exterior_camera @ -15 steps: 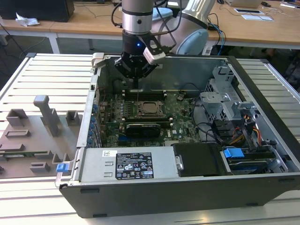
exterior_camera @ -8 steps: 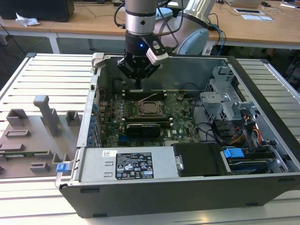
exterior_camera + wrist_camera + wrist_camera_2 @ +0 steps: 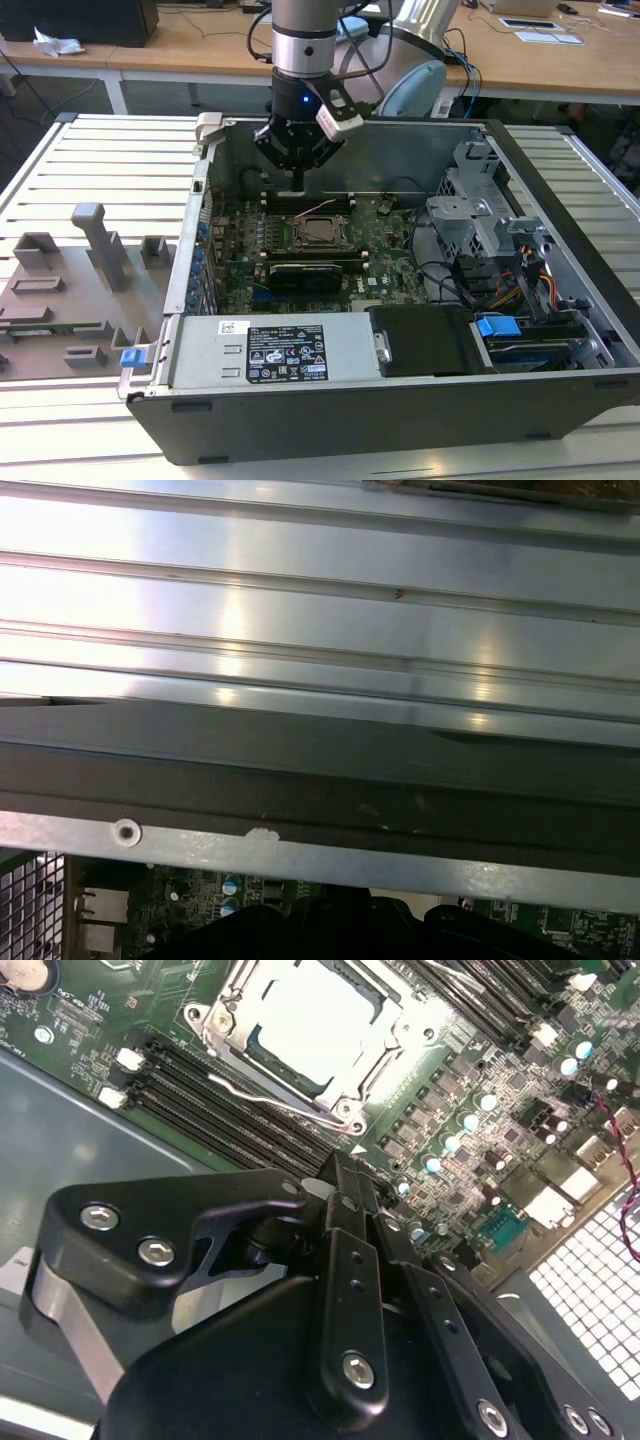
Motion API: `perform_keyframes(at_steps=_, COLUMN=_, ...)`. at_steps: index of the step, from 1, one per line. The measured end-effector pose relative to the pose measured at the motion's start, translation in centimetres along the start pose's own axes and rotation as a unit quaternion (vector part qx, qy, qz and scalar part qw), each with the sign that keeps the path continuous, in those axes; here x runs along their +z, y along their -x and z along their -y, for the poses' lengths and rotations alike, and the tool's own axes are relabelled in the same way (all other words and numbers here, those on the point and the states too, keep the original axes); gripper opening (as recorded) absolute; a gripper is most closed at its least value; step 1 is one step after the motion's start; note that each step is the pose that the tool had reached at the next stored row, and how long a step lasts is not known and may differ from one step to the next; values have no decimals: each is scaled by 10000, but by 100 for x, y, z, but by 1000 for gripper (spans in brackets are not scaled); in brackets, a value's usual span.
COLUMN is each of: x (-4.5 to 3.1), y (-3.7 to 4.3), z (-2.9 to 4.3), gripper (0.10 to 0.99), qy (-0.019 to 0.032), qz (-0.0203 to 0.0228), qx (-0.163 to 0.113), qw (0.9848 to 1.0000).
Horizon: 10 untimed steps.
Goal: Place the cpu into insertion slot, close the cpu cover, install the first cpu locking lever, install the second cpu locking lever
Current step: 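Install the first cpu locking lever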
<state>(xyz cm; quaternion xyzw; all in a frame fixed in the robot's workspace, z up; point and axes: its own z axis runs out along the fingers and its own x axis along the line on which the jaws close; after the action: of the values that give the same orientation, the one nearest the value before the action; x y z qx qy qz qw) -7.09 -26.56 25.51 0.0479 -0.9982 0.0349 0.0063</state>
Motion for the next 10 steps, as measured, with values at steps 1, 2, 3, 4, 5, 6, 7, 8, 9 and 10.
perform_keyframes(at_steps=1, x=9, y=0, z=-1, gripper=106, qy=0, qz=0, qx=0, qw=10000)
perform_keyframes(at_steps=2, x=19, y=0, z=-1, gripper=106, qy=0, qz=0, qx=0, qw=10000)
perform_keyframes(at_steps=3, x=32, y=0, z=-2, gripper=106, qy=0, qz=0, qx=0, qw=10000)
perform_keyframes(at_steps=4, x=44, y=1, z=-3, gripper=106, qy=0, qz=0, qx=0, qw=10000)
perform_keyframes(at_steps=5, x=60, y=1, z=-4, gripper=106, qy=1, qz=0, qx=0, qw=10000)
perform_keyframes(at_steps=6, x=76, y=1, z=-5, gripper=106, qy=0, qz=0, qx=0, qw=10000)
perform_keyframes(at_steps=7, x=93, y=2, z=-7, gripper=106, qy=1, qz=0, qx=0, qw=10000)
perform_keyframes(at_steps=8, x=107, y=2, z=-8, gripper=106, qy=1, qz=0, qx=0, qw=10000)
perform_keyframes(at_steps=9, x=133, y=2, z=-9, gripper=106, qy=0, qz=-2, qx=0, qw=10000)
perform_keyframes(at_steps=10, x=146, y=2, z=-10, gripper=106, qy=4, qz=-2, qx=1, qw=10000)
